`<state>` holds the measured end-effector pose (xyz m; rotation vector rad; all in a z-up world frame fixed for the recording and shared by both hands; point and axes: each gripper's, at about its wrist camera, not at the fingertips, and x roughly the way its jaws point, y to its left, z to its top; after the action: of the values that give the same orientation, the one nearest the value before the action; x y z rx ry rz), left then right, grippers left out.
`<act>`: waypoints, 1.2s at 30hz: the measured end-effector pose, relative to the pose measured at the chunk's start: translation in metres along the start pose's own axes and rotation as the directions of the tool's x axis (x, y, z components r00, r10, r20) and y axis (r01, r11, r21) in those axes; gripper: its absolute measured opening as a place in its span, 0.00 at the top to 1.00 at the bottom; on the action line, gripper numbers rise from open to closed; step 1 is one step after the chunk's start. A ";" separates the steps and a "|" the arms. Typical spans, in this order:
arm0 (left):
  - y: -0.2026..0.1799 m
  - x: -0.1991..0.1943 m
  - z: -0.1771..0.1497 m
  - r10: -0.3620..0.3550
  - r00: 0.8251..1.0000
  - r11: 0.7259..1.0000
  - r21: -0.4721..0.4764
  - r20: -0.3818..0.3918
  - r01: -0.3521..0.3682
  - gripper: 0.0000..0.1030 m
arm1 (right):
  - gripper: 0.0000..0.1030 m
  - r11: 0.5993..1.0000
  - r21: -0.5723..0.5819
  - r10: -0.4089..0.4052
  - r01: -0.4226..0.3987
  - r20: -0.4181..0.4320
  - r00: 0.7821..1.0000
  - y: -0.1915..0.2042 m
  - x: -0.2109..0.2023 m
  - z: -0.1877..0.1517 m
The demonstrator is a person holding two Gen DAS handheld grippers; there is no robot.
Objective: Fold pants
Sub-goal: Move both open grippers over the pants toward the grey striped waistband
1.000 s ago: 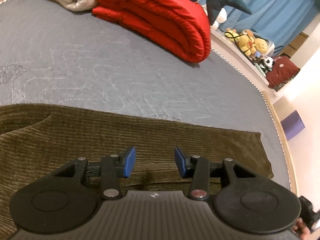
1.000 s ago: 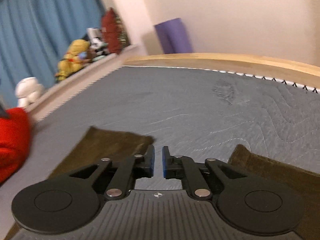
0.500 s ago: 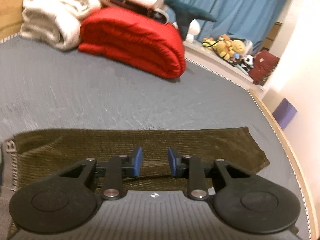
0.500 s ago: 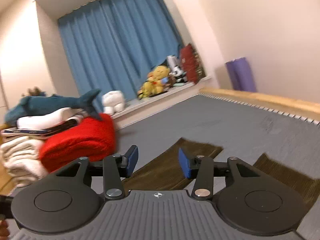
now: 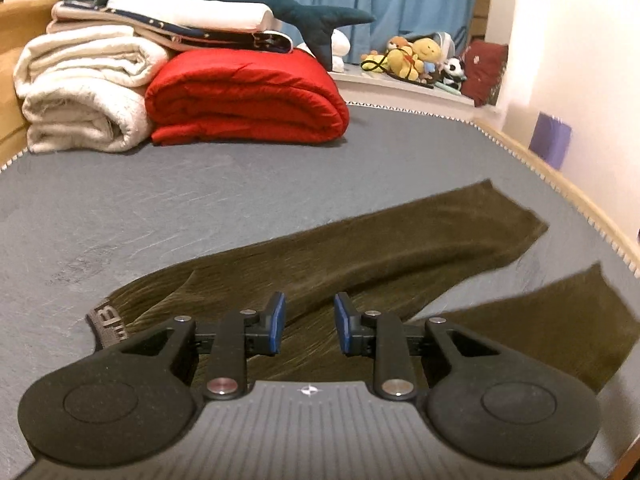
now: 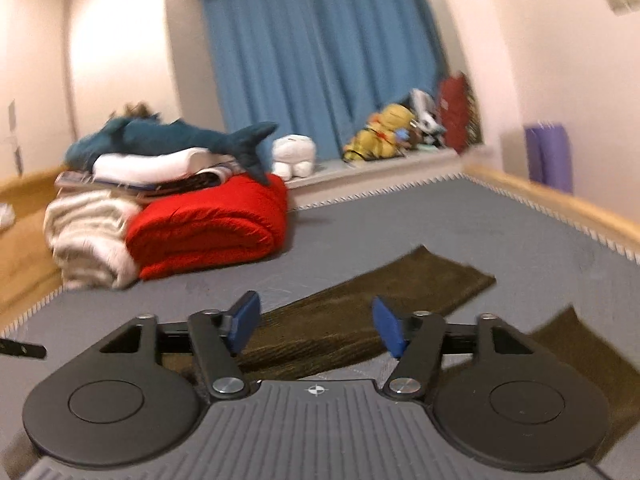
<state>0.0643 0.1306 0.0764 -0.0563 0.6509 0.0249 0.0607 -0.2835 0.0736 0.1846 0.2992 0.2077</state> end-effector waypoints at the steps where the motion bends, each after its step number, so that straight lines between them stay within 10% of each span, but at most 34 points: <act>1: 0.006 0.003 -0.015 0.005 1.000 1.000 0.008 0.007 -0.005 0.72 | 0.30 1.000 -0.026 0.005 -0.005 0.015 1.000 0.001 0.000 -0.006; 5: 0.020 0.019 -0.036 0.067 0.994 0.998 0.017 -0.083 -0.066 0.73 | 0.30 1.000 -0.016 -0.003 0.003 -0.035 0.999 -0.005 0.007 -0.026; 11: 0.029 0.018 -0.037 0.084 0.995 0.996 -0.028 -0.059 -0.086 0.72 | 0.30 0.998 0.012 0.053 -0.055 0.140 0.989 -0.012 -0.029 -0.004; 16: 0.011 0.017 -0.026 0.058 0.998 0.998 -0.032 -0.032 -0.059 0.71 | 0.26 0.988 0.097 0.084 -0.124 0.341 0.936 -0.031 -0.090 0.030; 26: -0.025 -0.004 0.000 -0.062 0.995 0.997 -0.043 0.075 0.065 0.70 | 0.19 0.987 0.141 -0.136 0.075 0.487 0.863 -0.070 -0.183 0.056; 33: -0.013 -0.034 0.012 0.027 0.968 0.998 -0.058 0.249 -0.013 0.70 | 0.15 0.969 0.106 -0.243 0.221 0.544 0.803 -0.054 -0.190 0.075; 36: 0.004 -0.035 0.013 0.055 0.969 0.994 -0.106 0.241 -0.030 0.70 | 0.12 0.976 0.045 -0.208 0.213 0.488 0.848 -0.031 -0.164 0.084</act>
<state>0.0445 0.1352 0.1077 -0.1355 0.4044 0.1052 -0.0611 -0.3631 0.1903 0.1863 -0.1924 -0.0613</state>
